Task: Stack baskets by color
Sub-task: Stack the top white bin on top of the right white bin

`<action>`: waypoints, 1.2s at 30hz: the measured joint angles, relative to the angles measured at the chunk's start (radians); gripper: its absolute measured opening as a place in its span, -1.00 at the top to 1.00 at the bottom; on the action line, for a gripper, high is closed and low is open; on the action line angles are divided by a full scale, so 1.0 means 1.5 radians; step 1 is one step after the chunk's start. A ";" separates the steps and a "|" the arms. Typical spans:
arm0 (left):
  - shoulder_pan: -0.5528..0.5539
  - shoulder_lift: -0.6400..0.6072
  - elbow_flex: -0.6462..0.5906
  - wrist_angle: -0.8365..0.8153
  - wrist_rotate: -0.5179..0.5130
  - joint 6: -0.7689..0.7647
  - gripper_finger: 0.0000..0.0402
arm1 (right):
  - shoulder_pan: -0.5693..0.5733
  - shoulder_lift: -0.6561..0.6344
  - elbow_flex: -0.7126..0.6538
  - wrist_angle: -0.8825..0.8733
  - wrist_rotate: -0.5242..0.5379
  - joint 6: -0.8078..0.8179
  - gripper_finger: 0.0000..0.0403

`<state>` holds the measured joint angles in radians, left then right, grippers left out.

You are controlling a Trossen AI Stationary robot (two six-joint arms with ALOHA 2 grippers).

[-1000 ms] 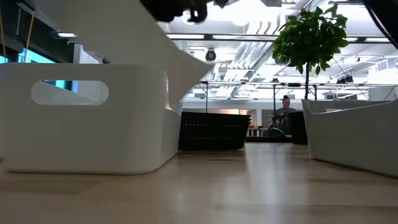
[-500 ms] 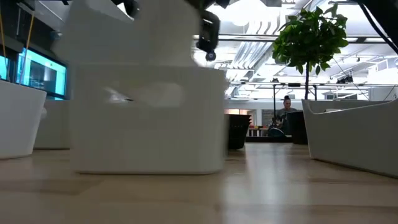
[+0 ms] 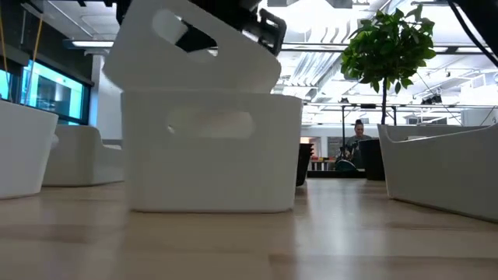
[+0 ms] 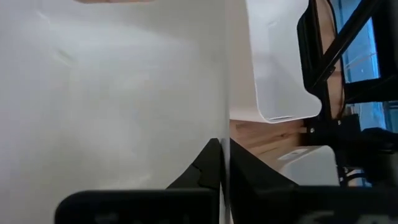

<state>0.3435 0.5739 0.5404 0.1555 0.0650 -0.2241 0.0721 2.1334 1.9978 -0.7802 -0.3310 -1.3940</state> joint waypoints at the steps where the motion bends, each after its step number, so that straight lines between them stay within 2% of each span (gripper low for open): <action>1: 0.000 0.000 0.000 0.000 -0.001 0.000 0.17 | 0.001 0.000 0.012 -0.017 0.000 -0.003 1.00; 6: 0.000 0.000 0.000 0.000 -0.001 0.000 0.17 | 0.006 -0.001 0.054 -0.081 0.003 -0.036 1.00; 13: 0.000 0.000 0.000 0.000 -0.001 0.000 0.17 | 0.014 -0.001 0.064 -0.135 0.028 -0.066 1.00; 30: 0.000 0.000 0.000 -0.001 -0.001 0.000 0.17 | 0.019 0.019 0.062 -0.186 0.029 -0.059 1.00; 36: 0.000 0.000 0.000 0.000 -0.001 0.000 0.17 | 0.019 0.020 0.062 -0.166 0.038 0.024 1.00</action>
<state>0.3435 0.5739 0.5404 0.1549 0.0639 -0.2241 0.1001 2.1635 2.0903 -1.0297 -0.2734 -1.3586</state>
